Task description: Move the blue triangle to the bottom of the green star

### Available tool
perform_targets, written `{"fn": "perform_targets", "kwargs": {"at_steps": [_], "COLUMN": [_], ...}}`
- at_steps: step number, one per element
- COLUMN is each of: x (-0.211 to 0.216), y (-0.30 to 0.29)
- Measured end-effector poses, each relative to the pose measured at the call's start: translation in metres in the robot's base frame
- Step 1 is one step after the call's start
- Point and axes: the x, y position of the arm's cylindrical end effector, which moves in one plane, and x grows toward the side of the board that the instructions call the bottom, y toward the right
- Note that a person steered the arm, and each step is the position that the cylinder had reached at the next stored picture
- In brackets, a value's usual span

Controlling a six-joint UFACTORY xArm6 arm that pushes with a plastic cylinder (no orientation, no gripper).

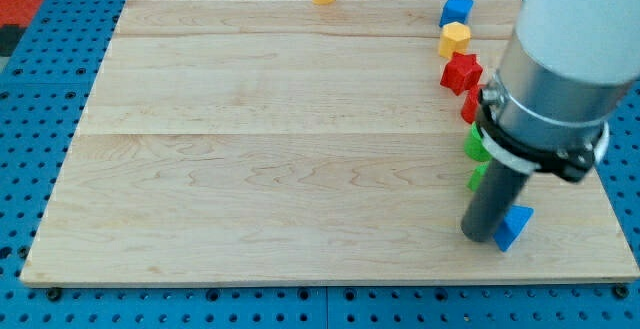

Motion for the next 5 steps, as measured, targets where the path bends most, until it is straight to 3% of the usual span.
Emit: {"fn": "perform_targets", "kwargs": {"at_steps": [1,2,5], "x": [0.009,0.019,-0.207], "y": [0.008,-0.036,-0.247]}}
